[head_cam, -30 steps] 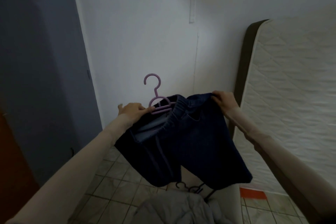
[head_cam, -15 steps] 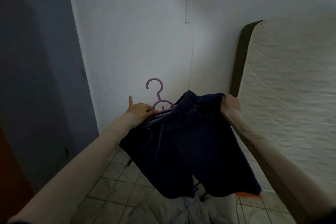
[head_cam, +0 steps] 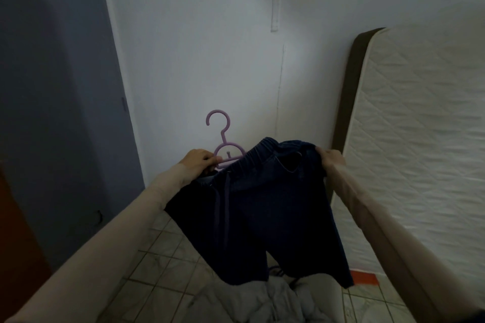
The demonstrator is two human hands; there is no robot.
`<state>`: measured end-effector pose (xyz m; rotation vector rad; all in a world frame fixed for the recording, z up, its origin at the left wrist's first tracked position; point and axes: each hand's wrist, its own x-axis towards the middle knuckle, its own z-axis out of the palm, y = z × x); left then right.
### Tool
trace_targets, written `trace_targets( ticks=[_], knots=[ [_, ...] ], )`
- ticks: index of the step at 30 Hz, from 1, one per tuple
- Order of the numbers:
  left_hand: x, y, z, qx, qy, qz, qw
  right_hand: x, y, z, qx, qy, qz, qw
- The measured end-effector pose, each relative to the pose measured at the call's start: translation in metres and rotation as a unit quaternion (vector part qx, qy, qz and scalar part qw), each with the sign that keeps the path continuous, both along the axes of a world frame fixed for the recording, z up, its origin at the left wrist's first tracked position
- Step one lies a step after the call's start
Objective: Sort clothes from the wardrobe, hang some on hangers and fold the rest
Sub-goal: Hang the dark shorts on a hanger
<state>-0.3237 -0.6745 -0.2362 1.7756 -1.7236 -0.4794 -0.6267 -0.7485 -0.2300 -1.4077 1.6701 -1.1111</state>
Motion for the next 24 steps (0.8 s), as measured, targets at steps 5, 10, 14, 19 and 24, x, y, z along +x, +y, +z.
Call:
trace_targets(
  ticks=[5,10,14,19,24],
  knots=[
    [0.009,0.002,0.005,-0.026,0.067,0.042,0.997,0.000,0.003,-0.004,-0.021,-0.111,0.112,0.987],
    [0.016,0.000,0.011,-0.050,0.069,0.080,0.993,0.000,0.010,-0.024,-0.127,-0.055,0.186,0.973],
    [0.015,-0.001,0.014,-0.064,0.056,0.111,0.990,0.008,0.010,-0.032,-0.264,0.146,0.146,0.942],
    [0.016,-0.001,0.010,-0.051,0.000,0.133,0.990,0.017,0.012,-0.031,-0.303,0.236,0.089,0.919],
    [0.018,-0.001,-0.003,-0.019,-0.055,0.172,0.983,0.021,0.016,-0.018,-0.292,0.185,0.046,0.937]
  ],
)
